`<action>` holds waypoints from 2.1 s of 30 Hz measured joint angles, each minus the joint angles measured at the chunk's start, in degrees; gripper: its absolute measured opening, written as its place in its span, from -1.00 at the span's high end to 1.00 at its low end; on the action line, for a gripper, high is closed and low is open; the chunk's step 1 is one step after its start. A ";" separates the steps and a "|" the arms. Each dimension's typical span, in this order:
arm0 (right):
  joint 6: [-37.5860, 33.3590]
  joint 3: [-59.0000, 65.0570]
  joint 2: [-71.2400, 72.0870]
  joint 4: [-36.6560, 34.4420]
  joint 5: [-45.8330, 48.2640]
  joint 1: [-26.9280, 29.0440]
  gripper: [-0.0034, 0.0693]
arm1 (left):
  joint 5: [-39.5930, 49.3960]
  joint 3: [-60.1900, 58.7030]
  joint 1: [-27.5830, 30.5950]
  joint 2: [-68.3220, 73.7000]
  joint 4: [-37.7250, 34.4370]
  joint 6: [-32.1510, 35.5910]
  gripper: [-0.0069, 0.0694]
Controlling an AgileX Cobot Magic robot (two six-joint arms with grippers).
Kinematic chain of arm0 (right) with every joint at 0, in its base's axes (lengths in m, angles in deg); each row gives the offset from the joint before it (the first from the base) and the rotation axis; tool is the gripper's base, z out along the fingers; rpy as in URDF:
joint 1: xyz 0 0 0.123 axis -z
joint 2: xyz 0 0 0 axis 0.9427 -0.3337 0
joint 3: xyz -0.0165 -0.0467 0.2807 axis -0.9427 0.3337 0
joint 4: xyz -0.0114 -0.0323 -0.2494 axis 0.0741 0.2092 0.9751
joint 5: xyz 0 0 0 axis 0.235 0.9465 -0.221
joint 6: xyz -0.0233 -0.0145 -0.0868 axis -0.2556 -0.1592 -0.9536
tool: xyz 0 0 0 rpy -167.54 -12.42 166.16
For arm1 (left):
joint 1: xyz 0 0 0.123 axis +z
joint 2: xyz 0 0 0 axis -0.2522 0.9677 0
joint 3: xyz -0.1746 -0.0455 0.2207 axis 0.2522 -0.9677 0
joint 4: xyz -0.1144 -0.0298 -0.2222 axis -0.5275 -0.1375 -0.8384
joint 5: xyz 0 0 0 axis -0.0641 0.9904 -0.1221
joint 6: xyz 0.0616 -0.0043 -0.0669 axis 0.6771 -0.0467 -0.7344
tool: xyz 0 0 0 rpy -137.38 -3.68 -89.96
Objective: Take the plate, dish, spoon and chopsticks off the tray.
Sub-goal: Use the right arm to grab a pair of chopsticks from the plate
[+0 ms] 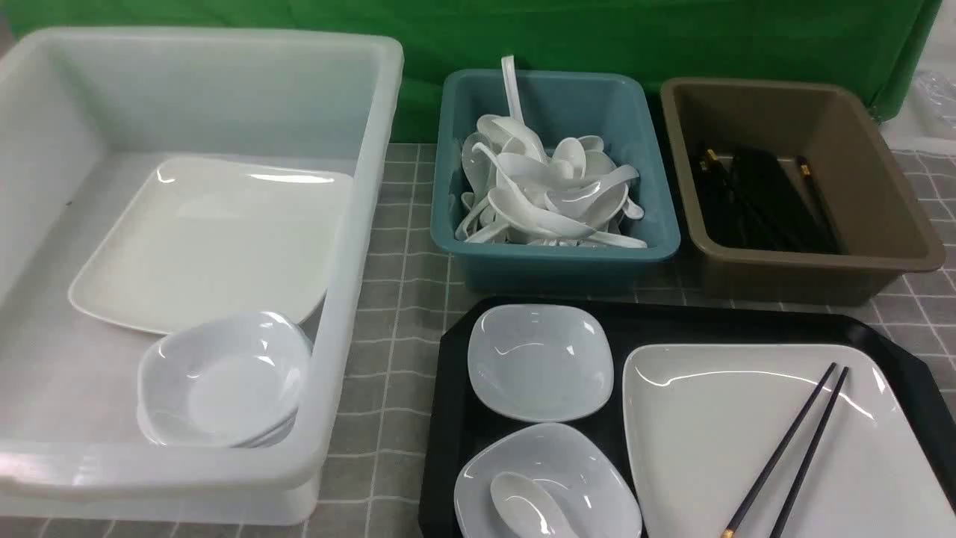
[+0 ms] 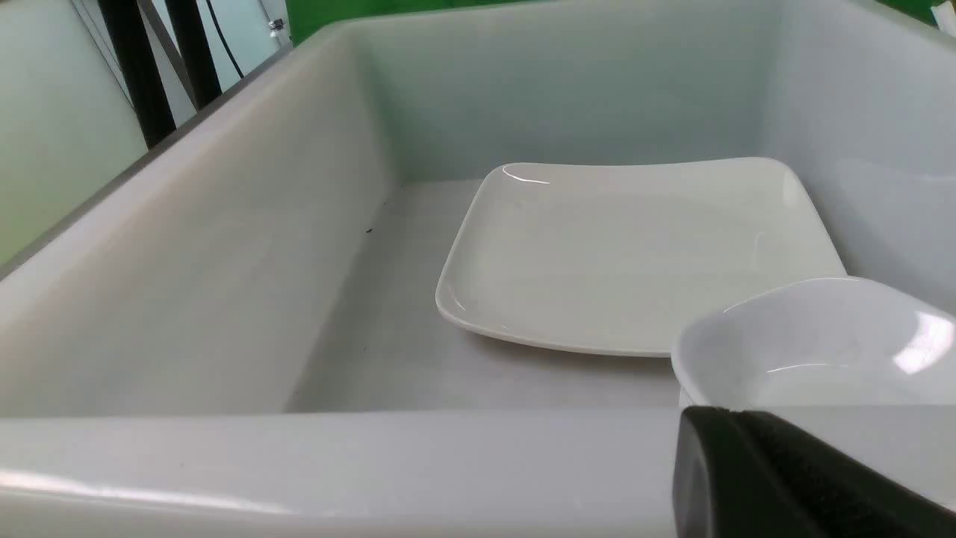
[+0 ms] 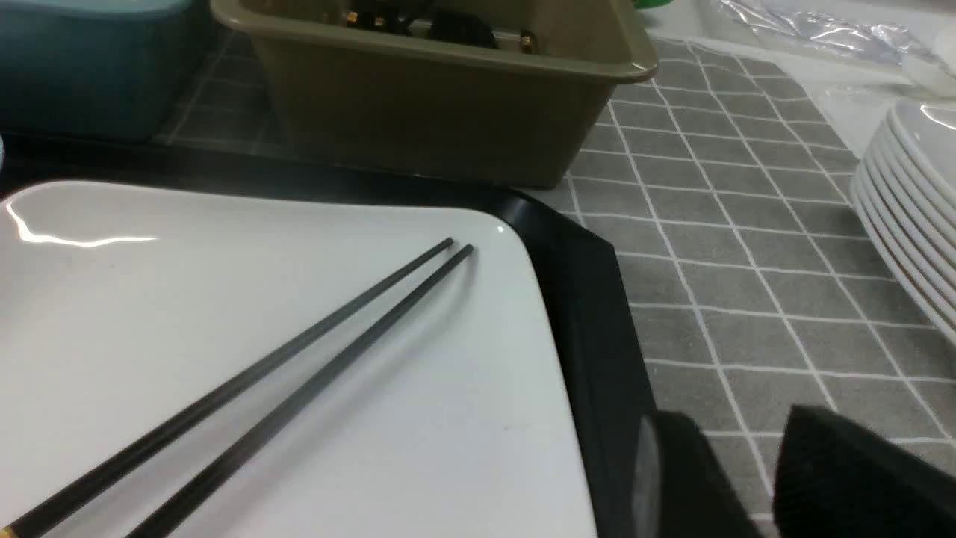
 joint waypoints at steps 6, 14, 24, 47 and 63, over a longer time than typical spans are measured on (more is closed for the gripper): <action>0.00 0.00 0.00 0.00 0.00 0.00 0.25 | 0.00 0.00 0.00 0.00 0.00 0.00 0.77; 0.00 0.00 0.00 0.00 0.00 0.00 0.25 | 0.00 0.00 0.00 0.00 0.00 0.00 0.77; 0.00 0.00 0.00 0.00 0.00 0.00 0.25 | -0.15 0.00 0.00 0.00 8.94 1.79 0.77; 36.55 0.00 0.00 -15.67 -15.47 0.00 0.25 | -27.45 -0.01 -0.16 0.00 4.48 -1.51 0.77; 34.16 -3.33 0.08 -16.52 -31.07 0.00 0.26 | -52.11 -0.01 -0.16 0.00 6.34 -32.18 0.77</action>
